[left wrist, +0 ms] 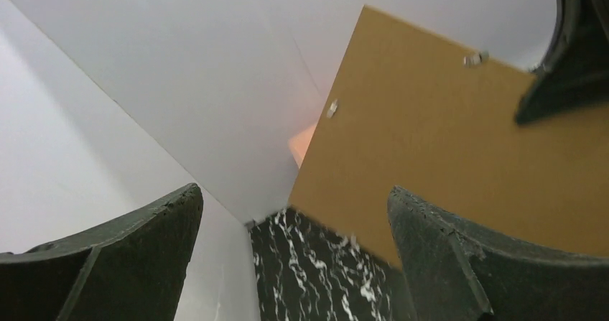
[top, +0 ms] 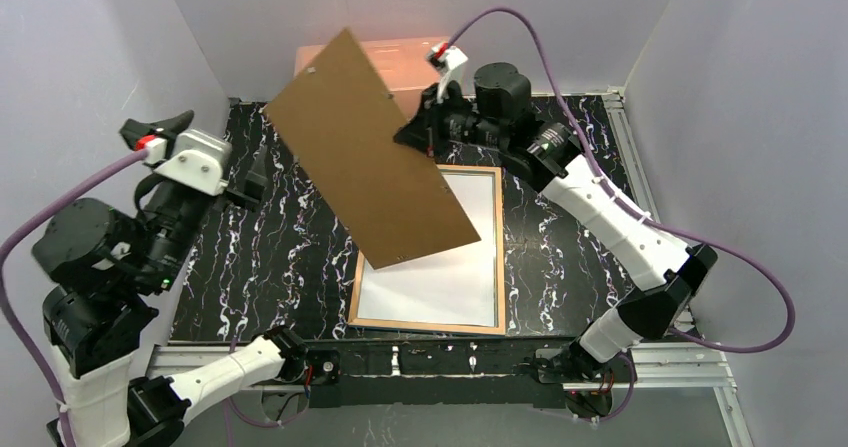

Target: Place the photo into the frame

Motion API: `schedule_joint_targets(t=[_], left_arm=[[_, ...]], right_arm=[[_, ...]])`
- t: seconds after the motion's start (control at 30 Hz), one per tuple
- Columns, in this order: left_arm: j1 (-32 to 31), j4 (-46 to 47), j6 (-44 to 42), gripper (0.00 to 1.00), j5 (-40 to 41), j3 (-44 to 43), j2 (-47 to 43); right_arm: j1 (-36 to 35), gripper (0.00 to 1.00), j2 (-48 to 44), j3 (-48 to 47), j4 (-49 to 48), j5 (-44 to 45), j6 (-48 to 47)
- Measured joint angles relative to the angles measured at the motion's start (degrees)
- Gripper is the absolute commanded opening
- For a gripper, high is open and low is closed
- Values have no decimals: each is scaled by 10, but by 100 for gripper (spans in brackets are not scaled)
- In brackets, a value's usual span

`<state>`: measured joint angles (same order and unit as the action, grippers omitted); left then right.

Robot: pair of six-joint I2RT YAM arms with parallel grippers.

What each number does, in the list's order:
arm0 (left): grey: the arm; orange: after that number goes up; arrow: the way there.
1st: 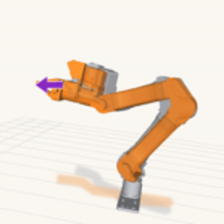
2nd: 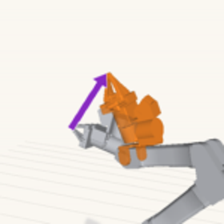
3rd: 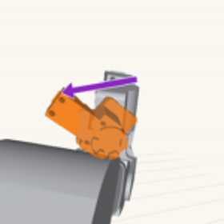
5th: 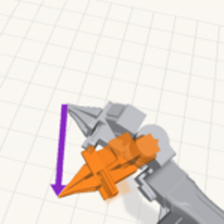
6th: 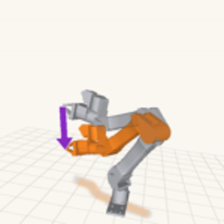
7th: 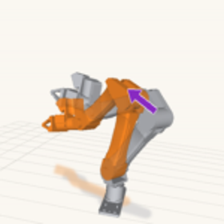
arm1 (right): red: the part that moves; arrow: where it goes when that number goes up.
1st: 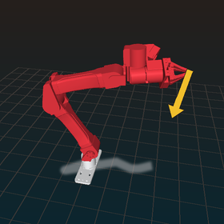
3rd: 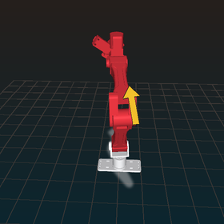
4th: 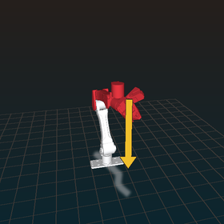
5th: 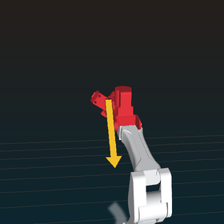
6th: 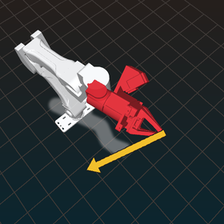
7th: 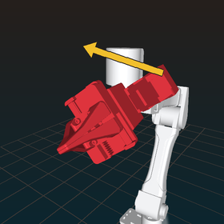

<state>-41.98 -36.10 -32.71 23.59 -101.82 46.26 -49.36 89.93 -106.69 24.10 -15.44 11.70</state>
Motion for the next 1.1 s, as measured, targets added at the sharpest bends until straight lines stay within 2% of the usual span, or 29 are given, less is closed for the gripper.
schedule_joint_targets(t=[0.27, 0.5, 0.57, 0.7, 0.8, 0.83, 0.9, 1.1], left_arm=[[0, -139, 42, 98, -9, 7, 50], [16, -196, 63, 97, -48, 78, 78], [49, -207, 70, 95, -79, 83, 92], [161, -218, 80, 92, -159, 89, 123], [239, -208, 79, 92, -230, 126, 136], [254, -209, 78, 92, -246, 137, 140], [284, -209, 76, 98, -285, 164, 155], [333, -191, 73, 98, -359, 226, 228]], right_arm=[[170, 1, -68, 237, -64, -1, 265], [214, 1, -160, 372, -93, -19, 397], [221, 1, -192, 400, -110, -27, 424], [237, 1, -247, 454, -145, -35, 470], [250, 1, -275, 495, -169, -34, 495], [253, 1, -281, 510, -178, -33, 501], [259, 1, -287, 541, -196, -34, 515], [281, 1, -289, 643, -265, -63, 544]])
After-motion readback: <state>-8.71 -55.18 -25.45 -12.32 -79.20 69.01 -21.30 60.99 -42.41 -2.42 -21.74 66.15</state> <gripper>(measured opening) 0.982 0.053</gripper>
